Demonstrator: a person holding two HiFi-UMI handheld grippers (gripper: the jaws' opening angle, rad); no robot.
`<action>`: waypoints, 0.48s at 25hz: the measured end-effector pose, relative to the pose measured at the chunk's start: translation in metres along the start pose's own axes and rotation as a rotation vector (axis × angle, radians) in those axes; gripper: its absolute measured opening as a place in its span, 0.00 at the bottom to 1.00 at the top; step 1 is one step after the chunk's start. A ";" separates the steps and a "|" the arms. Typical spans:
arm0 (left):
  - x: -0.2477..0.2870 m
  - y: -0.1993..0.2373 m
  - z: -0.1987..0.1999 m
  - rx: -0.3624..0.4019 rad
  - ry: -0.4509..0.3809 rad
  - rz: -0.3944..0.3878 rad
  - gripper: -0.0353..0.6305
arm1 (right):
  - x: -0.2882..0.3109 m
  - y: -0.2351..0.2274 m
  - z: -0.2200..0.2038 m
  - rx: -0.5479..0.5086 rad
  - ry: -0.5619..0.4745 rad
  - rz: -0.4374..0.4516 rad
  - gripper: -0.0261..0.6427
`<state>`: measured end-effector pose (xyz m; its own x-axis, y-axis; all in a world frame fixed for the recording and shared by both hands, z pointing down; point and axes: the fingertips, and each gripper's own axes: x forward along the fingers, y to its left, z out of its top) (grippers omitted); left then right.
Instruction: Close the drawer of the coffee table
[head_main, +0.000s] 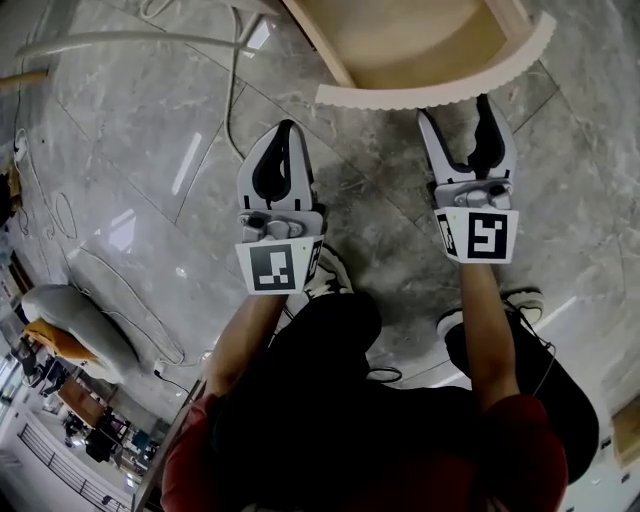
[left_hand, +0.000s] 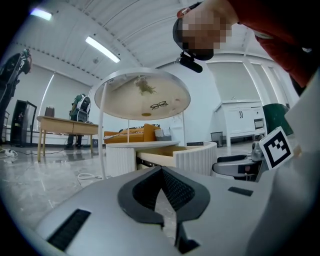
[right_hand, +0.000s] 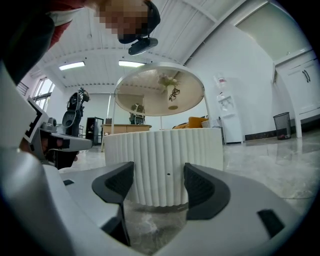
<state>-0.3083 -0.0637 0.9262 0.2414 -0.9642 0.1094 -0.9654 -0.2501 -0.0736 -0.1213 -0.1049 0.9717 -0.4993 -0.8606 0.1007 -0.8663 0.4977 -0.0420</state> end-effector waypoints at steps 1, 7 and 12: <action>0.001 0.000 0.000 -0.014 0.003 0.012 0.07 | 0.004 0.000 0.001 -0.002 -0.002 0.002 0.51; 0.008 0.003 -0.009 -0.037 0.050 0.053 0.07 | 0.031 -0.001 0.005 -0.007 -0.015 -0.002 0.51; 0.015 0.002 -0.007 -0.061 0.041 0.051 0.07 | 0.055 0.000 0.009 -0.014 -0.016 -0.001 0.51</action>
<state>-0.3076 -0.0783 0.9345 0.1889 -0.9708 0.1476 -0.9808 -0.1939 -0.0199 -0.1489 -0.1526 0.9686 -0.4991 -0.8624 0.0845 -0.8664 0.4987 -0.0277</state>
